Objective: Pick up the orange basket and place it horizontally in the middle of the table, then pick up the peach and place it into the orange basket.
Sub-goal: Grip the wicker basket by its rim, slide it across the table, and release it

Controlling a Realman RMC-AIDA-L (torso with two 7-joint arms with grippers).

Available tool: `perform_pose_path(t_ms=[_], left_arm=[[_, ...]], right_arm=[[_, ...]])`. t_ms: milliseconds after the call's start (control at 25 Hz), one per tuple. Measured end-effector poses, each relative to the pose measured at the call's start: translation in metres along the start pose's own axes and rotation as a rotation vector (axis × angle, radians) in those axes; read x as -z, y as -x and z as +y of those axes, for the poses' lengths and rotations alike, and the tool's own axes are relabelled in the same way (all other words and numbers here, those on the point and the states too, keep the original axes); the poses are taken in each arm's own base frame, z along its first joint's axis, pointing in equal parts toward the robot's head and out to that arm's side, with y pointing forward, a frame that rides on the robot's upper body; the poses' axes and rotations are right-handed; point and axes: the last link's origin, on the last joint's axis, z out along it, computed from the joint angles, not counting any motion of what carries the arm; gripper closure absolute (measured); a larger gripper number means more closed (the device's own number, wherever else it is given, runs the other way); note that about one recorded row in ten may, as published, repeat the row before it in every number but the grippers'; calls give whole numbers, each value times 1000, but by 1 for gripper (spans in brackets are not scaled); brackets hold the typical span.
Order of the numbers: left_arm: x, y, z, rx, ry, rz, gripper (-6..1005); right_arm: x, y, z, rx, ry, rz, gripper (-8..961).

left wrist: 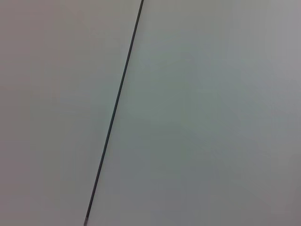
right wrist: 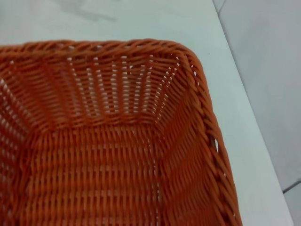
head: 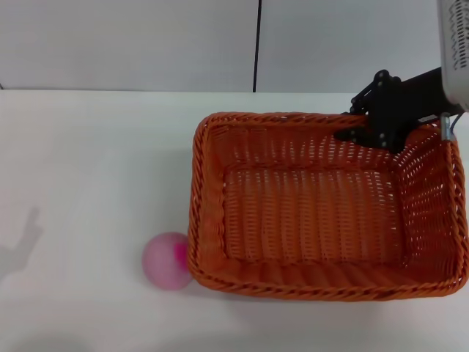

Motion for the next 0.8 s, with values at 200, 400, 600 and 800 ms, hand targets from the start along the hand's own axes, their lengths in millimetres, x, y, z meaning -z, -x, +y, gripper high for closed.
perform_pose_path(t_ms=[200, 400, 600, 800], left_arm=[[-3, 0, 1, 2, 7, 3, 248], [-5, 1, 0, 3, 9, 1, 251], [-7, 1, 0, 3, 12, 3, 253], [-10, 1, 1, 4, 18, 6, 256]], right_arm=[[-4, -2, -4, 2, -41, 15, 755], [-12, 1, -7, 37, -84, 6, 742], [-25, 3, -5, 58, -113, -3, 730], [-29, 5, -4, 56, -112, -11, 718]])
